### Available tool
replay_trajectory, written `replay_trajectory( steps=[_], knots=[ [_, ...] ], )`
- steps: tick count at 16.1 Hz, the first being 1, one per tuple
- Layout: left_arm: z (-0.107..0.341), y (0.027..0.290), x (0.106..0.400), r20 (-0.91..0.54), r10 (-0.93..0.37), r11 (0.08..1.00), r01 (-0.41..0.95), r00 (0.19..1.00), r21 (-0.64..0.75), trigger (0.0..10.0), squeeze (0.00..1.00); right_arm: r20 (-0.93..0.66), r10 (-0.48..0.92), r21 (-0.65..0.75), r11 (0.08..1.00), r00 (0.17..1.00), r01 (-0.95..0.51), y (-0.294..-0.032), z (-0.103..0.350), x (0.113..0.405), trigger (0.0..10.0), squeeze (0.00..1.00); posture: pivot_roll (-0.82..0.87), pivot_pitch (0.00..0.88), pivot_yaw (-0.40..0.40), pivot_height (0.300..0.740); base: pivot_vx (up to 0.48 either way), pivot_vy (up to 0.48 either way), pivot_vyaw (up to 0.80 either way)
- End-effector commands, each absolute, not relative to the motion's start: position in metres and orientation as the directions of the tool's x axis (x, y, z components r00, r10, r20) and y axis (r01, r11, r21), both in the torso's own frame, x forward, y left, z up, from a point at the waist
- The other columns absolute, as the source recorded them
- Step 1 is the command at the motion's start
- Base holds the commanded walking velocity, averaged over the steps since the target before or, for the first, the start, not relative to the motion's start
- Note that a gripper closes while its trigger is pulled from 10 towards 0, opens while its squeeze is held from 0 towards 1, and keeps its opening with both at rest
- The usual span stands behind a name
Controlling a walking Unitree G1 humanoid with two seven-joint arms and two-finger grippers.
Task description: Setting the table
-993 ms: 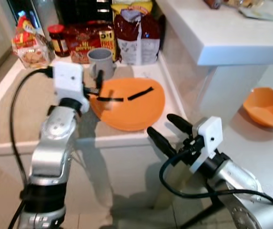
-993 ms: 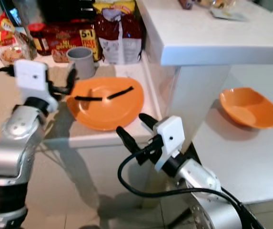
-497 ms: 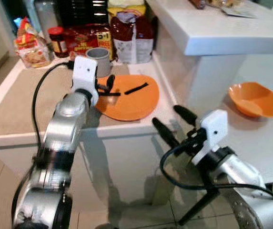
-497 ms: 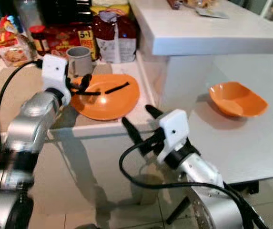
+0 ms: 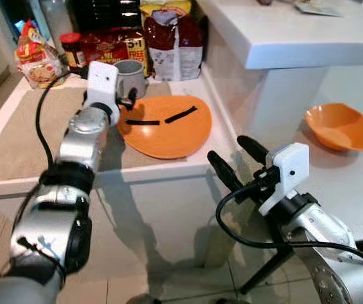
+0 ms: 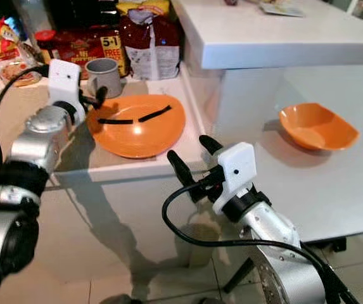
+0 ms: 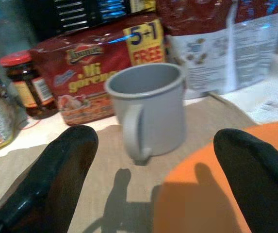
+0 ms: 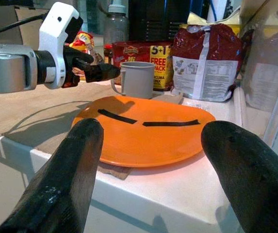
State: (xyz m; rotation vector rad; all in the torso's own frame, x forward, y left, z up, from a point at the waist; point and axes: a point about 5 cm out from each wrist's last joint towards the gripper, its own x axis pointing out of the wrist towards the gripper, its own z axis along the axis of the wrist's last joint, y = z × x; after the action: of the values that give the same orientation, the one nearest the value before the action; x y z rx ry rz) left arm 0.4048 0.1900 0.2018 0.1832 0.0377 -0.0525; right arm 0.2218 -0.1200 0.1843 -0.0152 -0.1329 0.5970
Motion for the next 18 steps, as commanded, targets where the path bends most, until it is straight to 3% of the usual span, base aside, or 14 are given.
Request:
replay_trajectory(
  steps=[1, 5, 11, 14, 18],
  knots=[
    [0.209, 0.193, 0.409, -0.014, -0.062, 0.988, 0.063, 0.998, 0.141, 10.0, 0.0, 0.138, 0.551, -0.067, 0.834, 0.823, -0.547, -0.124, 0.191, 0.219, 10.0, 0.0, -0.05, 0.048, 0.031, 0.74, 0.0, 0.0, 0.0],
    [0.212, 0.181, 0.411, 0.014, -0.215, 0.974, 0.213, 0.977, 0.078, 10.0, 0.0, 0.133, 0.555, -0.068, 0.831, 0.821, -0.551, -0.125, 0.193, 0.216, 10.0, 0.0, -0.07, 0.068, 0.014, 0.74, 0.0, 0.0, 0.0],
    [0.217, 0.203, 0.412, 0.005, -0.125, 0.985, 0.123, 0.992, 0.118, 10.0, 0.0, 0.117, 0.573, -0.076, 0.82, 0.812, -0.568, -0.128, 0.201, 0.207, 10.0, 0.0, -0.12, 0.111, -0.002, 0.74, 0.0, 0.0, 0.0],
    [0.225, 0.209, 0.411, 0.07, -0.142, 0.989, 0.138, 0.987, 0.06, 10.0, 0.0, 0.102, 0.574, -0.069, 0.819, 0.812, -0.57, -0.129, 0.201, 0.202, 10.0, 0.0, -0.13, 0.123, -0.009, 0.74, 0.0, 0.0, 0.0],
    [0.222, 0.213, 0.41, 0.081, -0.137, 0.988, 0.131, 0.987, 0.083, 10.0, 0.0, 0.089, 0.581, -0.064, 0.814, 0.809, -0.577, -0.129, 0.201, 0.203, 10.0, 0.0, -0.14, 0.121, -0.015, 0.74, 0.0, 0.0, 0.0]
  ],
)
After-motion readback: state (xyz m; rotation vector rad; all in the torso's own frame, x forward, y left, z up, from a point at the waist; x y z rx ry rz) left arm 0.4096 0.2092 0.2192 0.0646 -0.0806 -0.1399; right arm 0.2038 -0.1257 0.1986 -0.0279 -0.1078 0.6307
